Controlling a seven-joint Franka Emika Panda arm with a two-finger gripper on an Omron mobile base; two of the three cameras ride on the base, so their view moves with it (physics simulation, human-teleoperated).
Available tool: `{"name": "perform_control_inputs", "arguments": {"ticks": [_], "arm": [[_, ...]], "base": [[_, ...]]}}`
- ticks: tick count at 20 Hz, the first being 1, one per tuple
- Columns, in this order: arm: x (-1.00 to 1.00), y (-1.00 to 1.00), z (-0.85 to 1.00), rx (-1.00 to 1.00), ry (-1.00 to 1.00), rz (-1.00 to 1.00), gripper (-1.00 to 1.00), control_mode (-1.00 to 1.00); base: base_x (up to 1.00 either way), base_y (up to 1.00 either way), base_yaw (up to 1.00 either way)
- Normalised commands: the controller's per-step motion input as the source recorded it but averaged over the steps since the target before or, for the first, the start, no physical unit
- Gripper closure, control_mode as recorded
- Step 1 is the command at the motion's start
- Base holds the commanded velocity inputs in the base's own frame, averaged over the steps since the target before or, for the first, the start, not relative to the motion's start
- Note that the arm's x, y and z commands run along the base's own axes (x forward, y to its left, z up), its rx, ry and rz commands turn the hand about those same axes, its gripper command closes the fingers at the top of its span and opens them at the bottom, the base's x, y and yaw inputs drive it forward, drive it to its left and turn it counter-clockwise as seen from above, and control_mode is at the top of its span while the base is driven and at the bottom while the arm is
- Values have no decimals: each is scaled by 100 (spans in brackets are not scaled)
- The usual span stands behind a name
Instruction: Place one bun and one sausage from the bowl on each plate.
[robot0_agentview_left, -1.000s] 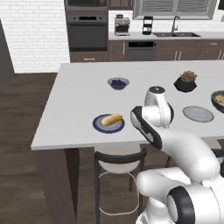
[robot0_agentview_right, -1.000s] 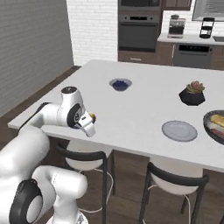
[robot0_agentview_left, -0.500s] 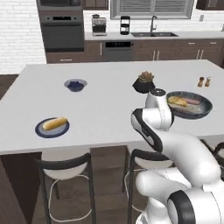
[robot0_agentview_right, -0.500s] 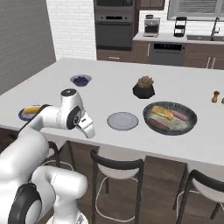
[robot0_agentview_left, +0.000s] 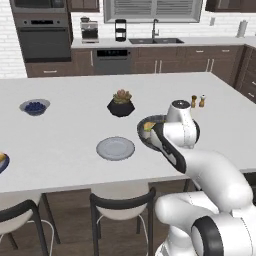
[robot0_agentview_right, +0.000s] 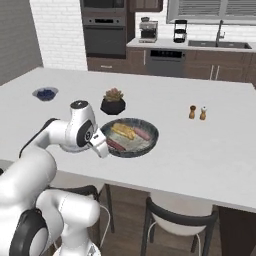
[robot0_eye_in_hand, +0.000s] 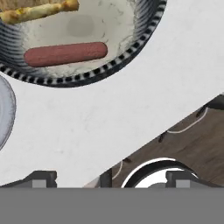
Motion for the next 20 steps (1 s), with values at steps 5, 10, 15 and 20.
{"name": "perform_control_inputs", "arguments": {"ticks": [5,10,15,20], "arm": [[0,0,0,0,0,0,-100,100],[38,-40,11,8,-4,0,-100,-100],[100,-99,62,23,-7,2,-100,-100],[79,-19,-10,0,7,8,-100,-100]], "base": [[91,-92,0],[59,-37,1],[0,0,0],[0,0,0]]}}
